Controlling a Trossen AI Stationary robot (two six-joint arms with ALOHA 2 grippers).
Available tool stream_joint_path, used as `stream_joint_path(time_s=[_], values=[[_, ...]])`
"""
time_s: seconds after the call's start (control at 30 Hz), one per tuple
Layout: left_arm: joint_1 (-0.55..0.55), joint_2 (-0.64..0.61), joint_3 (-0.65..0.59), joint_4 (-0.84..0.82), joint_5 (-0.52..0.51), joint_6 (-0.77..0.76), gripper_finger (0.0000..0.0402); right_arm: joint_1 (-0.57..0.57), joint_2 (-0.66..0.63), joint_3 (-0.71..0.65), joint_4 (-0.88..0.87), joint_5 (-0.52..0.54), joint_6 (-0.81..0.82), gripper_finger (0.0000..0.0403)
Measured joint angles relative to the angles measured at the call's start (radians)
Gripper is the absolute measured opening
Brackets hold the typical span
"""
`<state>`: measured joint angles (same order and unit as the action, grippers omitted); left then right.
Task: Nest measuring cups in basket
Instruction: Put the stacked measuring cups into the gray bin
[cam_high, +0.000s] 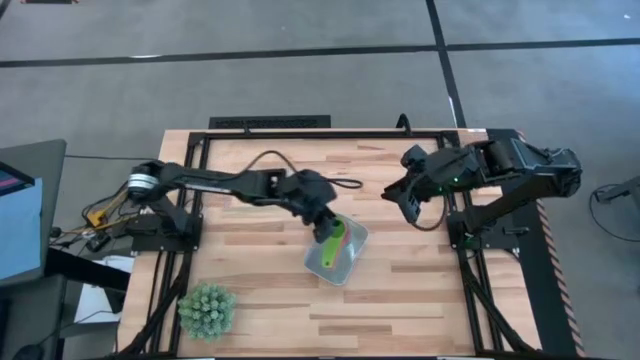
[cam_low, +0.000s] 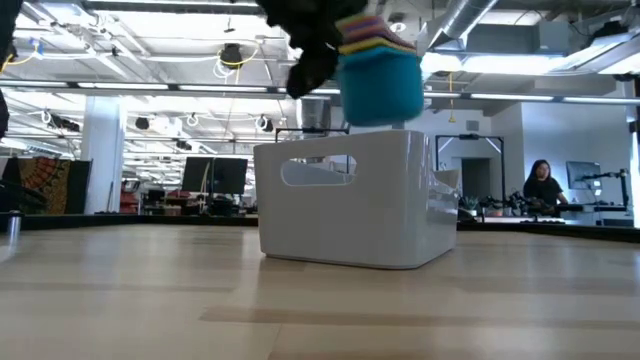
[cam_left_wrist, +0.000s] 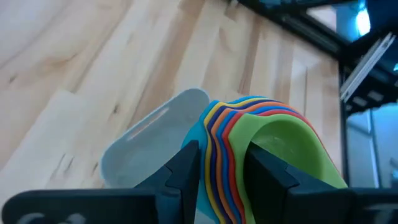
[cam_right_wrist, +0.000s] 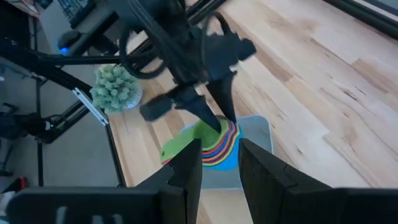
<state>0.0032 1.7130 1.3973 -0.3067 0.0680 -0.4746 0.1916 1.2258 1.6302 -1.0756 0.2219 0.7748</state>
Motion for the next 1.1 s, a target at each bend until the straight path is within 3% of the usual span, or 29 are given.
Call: stream_joint_path(time_s=[0.13, 0.43, 0.8, 1.1], values=[[-0.001, 0.087, 0.064, -0.037, 0.025, 0.077, 0.0096, 0.050, -0.006, 0.000, -0.028, 0.046, 0.037, 0.0127], [0.002, 0.220, 0.068, -0.073, 0.058, 0.141, 0.0096, 0.126, -0.006, 0.000, -0.074, 0.121, 0.096, 0.0127], [0.070, 0.269, 0.070, -0.189, -0.048, 0.023, 0.0096, 0.160, -0.006, 0.000, -0.085, 0.146, 0.111, 0.0127], [0.105, 0.259, 0.070, -0.295, -0.058, -0.087, 0.0096, 0.160, -0.006, 0.000, -0.112, 0.148, 0.109, 0.0127]])
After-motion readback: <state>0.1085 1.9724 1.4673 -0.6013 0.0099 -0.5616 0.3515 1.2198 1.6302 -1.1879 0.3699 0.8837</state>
